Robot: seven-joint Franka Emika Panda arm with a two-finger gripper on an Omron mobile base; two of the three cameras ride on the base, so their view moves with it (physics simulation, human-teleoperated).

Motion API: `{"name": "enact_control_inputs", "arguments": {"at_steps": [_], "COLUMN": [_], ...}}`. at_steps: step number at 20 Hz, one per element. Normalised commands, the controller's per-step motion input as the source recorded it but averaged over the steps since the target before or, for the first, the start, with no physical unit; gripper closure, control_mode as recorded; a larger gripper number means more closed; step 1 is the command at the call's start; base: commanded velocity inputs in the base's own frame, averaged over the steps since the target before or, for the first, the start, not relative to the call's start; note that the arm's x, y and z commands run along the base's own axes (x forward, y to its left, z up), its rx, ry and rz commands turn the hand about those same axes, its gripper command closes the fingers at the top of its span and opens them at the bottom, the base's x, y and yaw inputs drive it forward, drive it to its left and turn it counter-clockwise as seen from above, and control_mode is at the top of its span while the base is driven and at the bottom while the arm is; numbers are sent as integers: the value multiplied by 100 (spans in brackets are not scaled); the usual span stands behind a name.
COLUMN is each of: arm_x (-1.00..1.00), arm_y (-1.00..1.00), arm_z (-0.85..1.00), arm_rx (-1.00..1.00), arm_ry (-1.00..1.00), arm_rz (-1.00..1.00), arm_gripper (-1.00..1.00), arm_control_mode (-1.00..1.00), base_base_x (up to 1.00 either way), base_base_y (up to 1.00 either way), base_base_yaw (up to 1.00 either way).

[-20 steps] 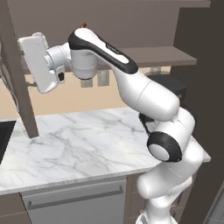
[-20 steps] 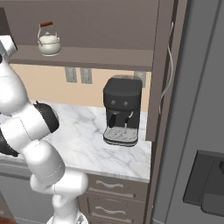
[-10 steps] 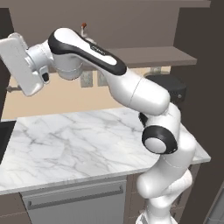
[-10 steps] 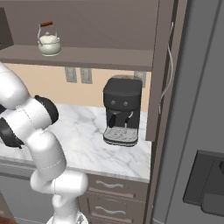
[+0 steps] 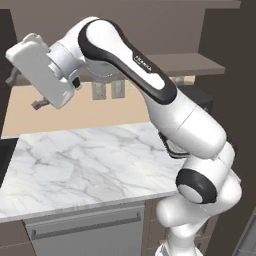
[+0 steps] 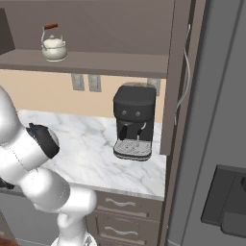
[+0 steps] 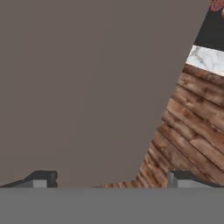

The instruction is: Open the cabinet, pick the kettle from the cabinet, and place it in the sink.

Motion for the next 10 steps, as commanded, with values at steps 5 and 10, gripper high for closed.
{"name": "enact_control_inputs", "arguments": {"at_steps": [5,10], "arm_x": [-98,-77], "arm_y": [-78,-95], "arm_z": [-5,0], "arm_rx": [0,0], "arm_ry": [-23,-21], "arm_rz": [0,-2], "arm_gripper": [-100,-100], "arm_control_mode": [-100,-100], "base_base_x": [0,0], "base_base_y": [0,0], "base_base_yaw": [0,0]}}
